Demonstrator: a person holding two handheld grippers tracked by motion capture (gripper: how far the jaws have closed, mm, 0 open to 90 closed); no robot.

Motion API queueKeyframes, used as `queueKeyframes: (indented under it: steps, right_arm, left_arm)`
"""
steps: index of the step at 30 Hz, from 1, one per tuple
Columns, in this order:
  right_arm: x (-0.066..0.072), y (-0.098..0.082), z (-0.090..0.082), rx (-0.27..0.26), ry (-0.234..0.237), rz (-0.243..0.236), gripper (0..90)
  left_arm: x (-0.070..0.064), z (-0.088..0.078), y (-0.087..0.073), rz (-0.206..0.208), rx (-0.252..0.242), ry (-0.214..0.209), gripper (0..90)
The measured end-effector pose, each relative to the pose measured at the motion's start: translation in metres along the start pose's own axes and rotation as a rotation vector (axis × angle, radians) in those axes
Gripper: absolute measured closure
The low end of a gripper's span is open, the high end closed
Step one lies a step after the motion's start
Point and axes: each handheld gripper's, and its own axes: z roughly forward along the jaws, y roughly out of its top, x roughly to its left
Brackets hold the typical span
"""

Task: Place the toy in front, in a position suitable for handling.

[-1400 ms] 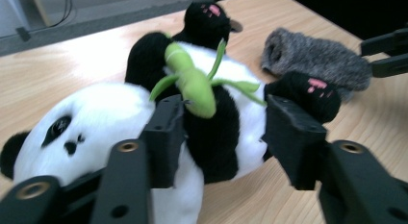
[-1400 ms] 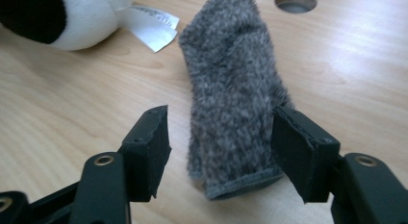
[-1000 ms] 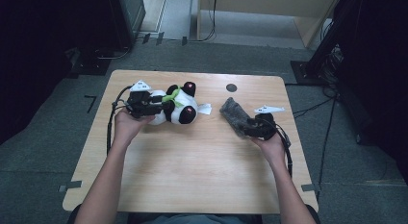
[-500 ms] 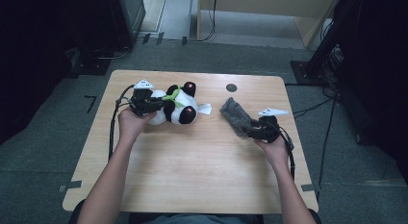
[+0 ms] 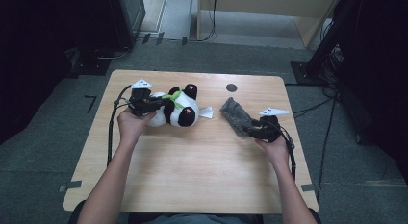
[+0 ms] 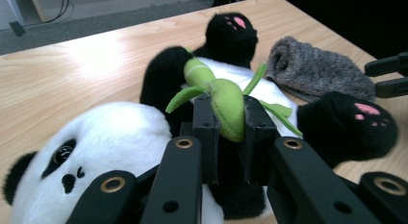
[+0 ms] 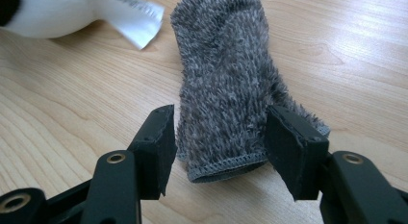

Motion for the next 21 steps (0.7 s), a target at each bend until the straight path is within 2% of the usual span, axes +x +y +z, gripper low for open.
queueKeyframes:
  steps: [5, 8, 13, 16, 21]
  right_arm:
    - [0.000, 0.001, 0.000, 0.000, -0.005, -0.003, 45.5]
    - [0.000, 0.002, 0.000, -0.012, -0.002, -0.001, 45.3]
    - [0.000, 0.004, -0.001, -0.015, 0.002, -0.004, 44.6]
    - [-0.003, 0.007, -0.001, -0.010, 0.013, 0.029, 43.5]
    - [-0.003, 0.009, 0.000, -0.012, 0.011, 0.025, 41.8]
  left_arm:
    - [-0.009, -0.006, 0.001, -0.005, -0.012, -0.022, 79.8]
    - [-0.017, -0.009, 0.002, 0.008, -0.011, -0.033, 79.8]
    - [-0.032, -0.015, 0.003, 0.044, -0.004, -0.025, 79.8]
    - [-0.041, -0.017, 0.002, 0.062, 0.003, -0.031, 79.8]
    - [-0.051, -0.021, -0.002, 0.056, 0.002, -0.043, 79.7]
